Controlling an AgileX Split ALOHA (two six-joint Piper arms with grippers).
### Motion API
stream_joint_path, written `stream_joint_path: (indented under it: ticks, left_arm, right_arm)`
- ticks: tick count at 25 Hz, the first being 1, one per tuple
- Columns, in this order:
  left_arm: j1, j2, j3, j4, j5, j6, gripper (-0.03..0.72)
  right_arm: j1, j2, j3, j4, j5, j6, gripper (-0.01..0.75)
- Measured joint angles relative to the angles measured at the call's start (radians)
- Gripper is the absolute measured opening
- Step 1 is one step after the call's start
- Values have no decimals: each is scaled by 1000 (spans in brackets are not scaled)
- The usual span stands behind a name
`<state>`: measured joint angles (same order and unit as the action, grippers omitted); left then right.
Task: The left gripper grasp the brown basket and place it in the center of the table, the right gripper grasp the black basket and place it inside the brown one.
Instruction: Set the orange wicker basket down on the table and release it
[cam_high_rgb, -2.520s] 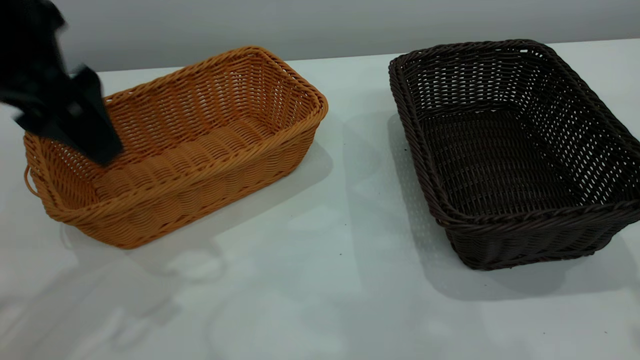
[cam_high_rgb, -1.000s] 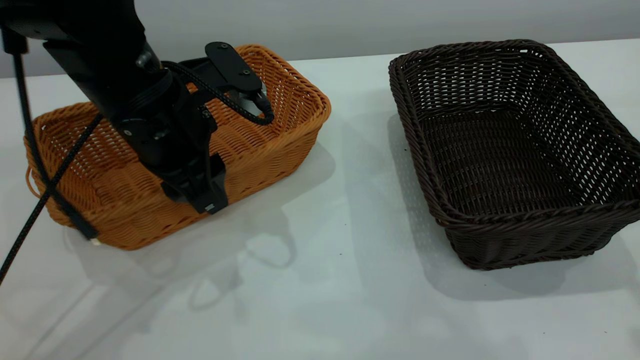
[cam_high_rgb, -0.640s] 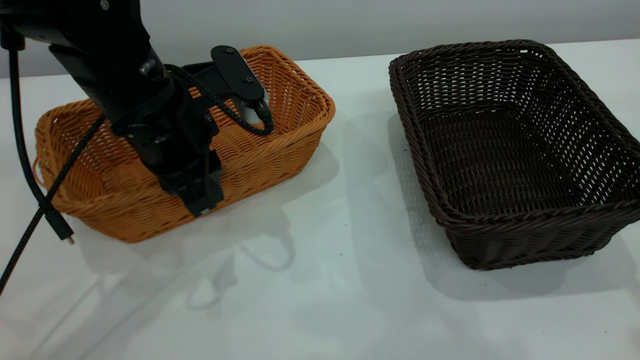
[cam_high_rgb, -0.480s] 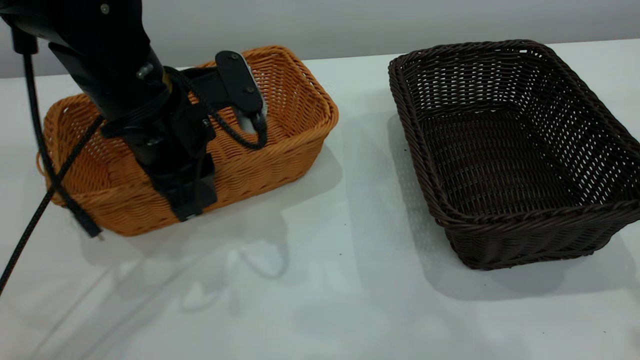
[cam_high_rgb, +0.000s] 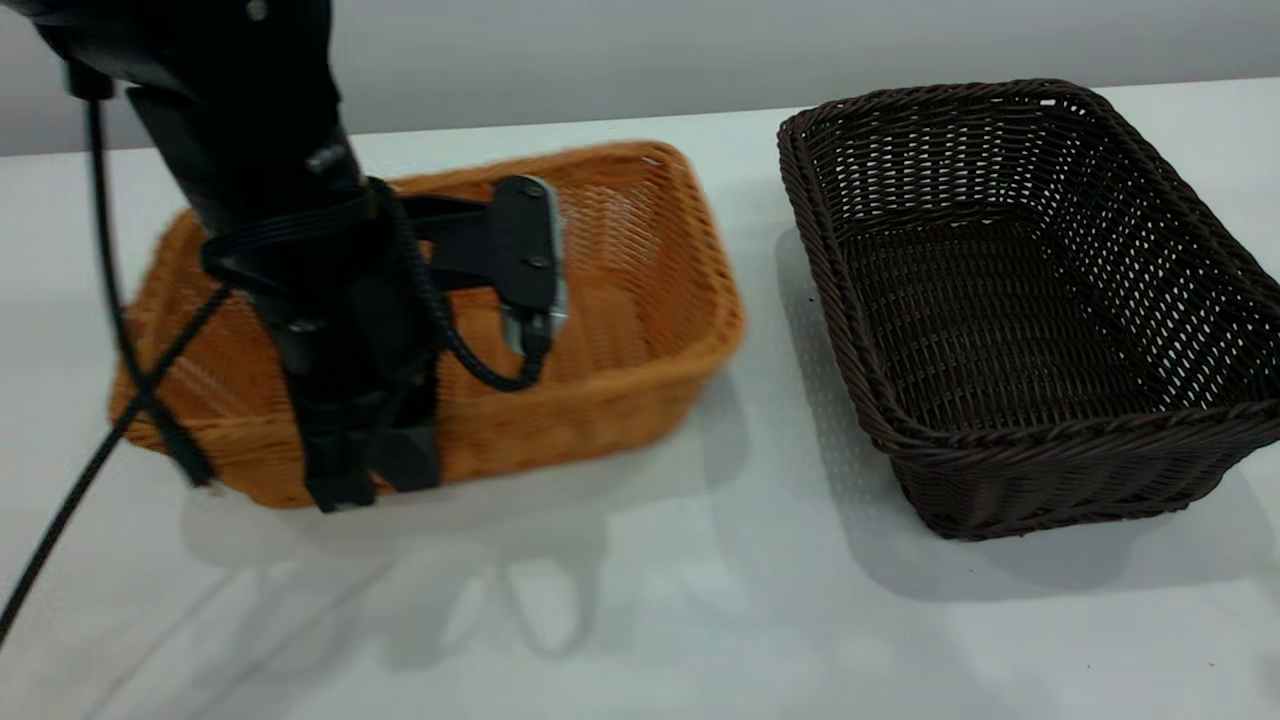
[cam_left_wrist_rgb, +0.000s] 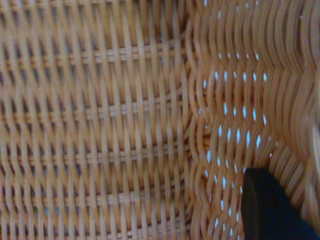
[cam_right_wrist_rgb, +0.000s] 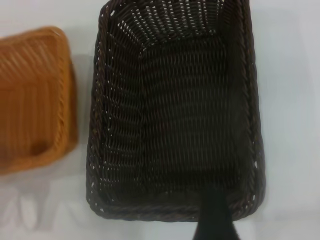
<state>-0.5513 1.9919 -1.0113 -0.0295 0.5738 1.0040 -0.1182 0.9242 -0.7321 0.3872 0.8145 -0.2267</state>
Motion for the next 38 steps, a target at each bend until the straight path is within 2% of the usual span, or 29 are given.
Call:
stream_joint_path:
  ticks: [5, 9, 23, 35, 38]
  left_arm:
    - [-29, -15, -1, -133, 31, 119, 104]
    - [-30, -29, -2, -173, 35, 137, 104]
    - [-43, -25, -3, -174, -30, 135, 104]
    - [-70, -1, -4, -161, -28, 135, 104]
    - [-70, -1, -5, -117, -15, 86, 104]
  right_arm:
    - [0, 0, 0, 0, 0, 0, 440]
    - [0, 0, 0, 0, 0, 0, 440]
    - [0, 0, 0, -1, 0, -2, 440]
    - [0, 0, 0, -1, 8, -4, 440]
    - [0, 0, 0, -1, 8, -5, 440]
